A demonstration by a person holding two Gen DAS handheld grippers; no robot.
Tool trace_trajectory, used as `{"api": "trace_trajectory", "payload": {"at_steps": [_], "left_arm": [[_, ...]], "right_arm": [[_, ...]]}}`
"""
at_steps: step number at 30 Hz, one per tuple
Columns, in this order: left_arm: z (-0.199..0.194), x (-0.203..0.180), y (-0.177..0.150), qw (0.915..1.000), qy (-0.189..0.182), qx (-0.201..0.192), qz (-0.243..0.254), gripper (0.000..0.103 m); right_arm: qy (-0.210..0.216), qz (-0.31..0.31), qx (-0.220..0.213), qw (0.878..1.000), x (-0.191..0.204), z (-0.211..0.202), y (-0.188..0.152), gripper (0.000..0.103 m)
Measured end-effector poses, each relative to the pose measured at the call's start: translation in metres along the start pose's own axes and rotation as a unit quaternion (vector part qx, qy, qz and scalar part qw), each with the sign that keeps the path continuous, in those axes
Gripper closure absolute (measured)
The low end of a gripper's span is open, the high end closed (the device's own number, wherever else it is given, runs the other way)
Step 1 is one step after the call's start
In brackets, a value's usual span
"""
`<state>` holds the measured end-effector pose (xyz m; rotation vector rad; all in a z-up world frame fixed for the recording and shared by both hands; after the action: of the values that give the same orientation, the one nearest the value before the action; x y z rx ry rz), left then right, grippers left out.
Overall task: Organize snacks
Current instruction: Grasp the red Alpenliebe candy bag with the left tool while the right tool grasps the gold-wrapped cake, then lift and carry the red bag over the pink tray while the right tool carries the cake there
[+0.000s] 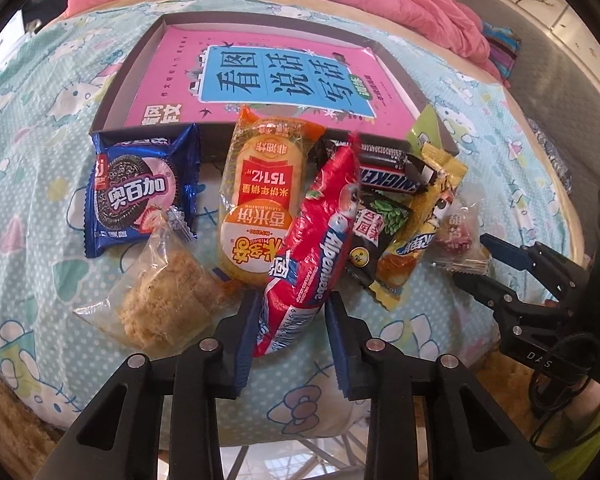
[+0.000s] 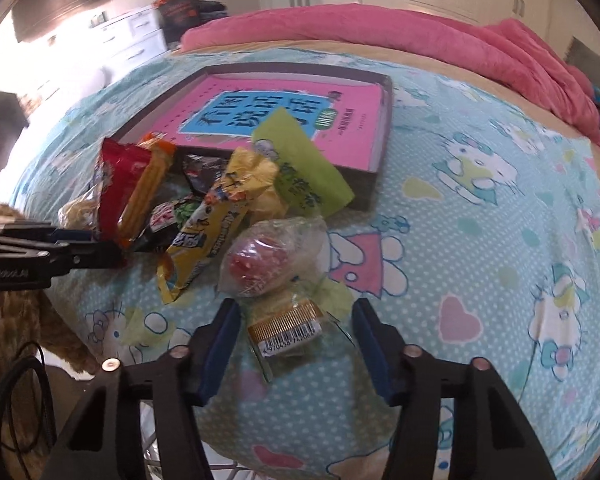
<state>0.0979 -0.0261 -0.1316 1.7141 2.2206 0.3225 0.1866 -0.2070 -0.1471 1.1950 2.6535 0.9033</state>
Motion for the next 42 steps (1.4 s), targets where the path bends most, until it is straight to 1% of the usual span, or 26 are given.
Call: {"api": "trace_trajectory", "payload": {"at_steps": [4, 7, 9, 14, 17, 20, 22, 29, 36, 38, 42], "left_arm": [[0.006, -0.004, -0.002, 0.9999, -0.006, 0.006, 0.006, 0.075], [0.006, -0.006, -0.001, 0.9999, -0.009, 0.001, 0.015, 0.077], [0.005, -0.006, 0.001, 0.9997, -0.018, -0.001, 0.014, 0.078], [0.003, -0.011, 0.000, 0.9989, -0.043, 0.001, 0.016, 0.078], [0.001, -0.016, 0.002, 0.9986, -0.050, -0.005, 0.019, 0.078], [-0.004, -0.019, 0.005, 0.9981, -0.056, -0.014, 0.021, 0.078], [-0.006, -0.017, 0.007, 0.9979, -0.057, -0.020, 0.021, 0.078], [-0.020, -0.011, 0.019, 0.9964, -0.071, -0.045, 0.016, 0.078], [-0.033, 0.001, 0.031, 0.9942, -0.086, -0.065, -0.001, 0.078], [-0.037, 0.005, 0.035, 0.9937, -0.086, -0.073, -0.005, 0.078], [-0.047, 0.016, 0.045, 0.9926, -0.079, -0.092, -0.013, 0.078]], "right_arm": [[0.012, -0.014, 0.003, 1.000, 0.003, 0.003, -0.002, 0.052], [0.029, -0.001, 0.006, 1.000, 0.000, 0.003, -0.002, 0.054], [0.033, 0.005, 0.008, 0.999, -0.002, 0.002, -0.002, 0.056], [0.014, 0.037, -0.003, 0.999, -0.019, -0.010, -0.006, 0.059], [-0.007, 0.071, -0.019, 0.997, -0.041, -0.020, -0.005, 0.059], [-0.012, 0.107, -0.033, 0.994, -0.061, -0.026, -0.002, 0.059], [-0.017, 0.118, -0.035, 0.992, -0.071, -0.027, -0.001, 0.060], [-0.030, 0.128, -0.049, 0.990, -0.086, -0.035, 0.021, 0.060], [-0.014, 0.129, -0.072, 0.989, -0.074, -0.050, 0.048, 0.060], [-0.001, 0.134, -0.087, 0.987, -0.070, -0.058, 0.059, 0.060], [0.003, 0.125, -0.102, 0.987, -0.060, -0.063, 0.075, 0.060]]}}
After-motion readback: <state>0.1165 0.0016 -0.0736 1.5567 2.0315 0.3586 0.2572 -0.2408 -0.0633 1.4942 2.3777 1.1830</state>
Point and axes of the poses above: each gripper's, at about its wrist camera, not at the fingertips, and z roughly the way its jaws point, x to its left, y to its top, the point moved 8 cm from there along z, roughly the way its jaws point, and after that the axes turned 9 degrees about y, right-handed, at the moved point
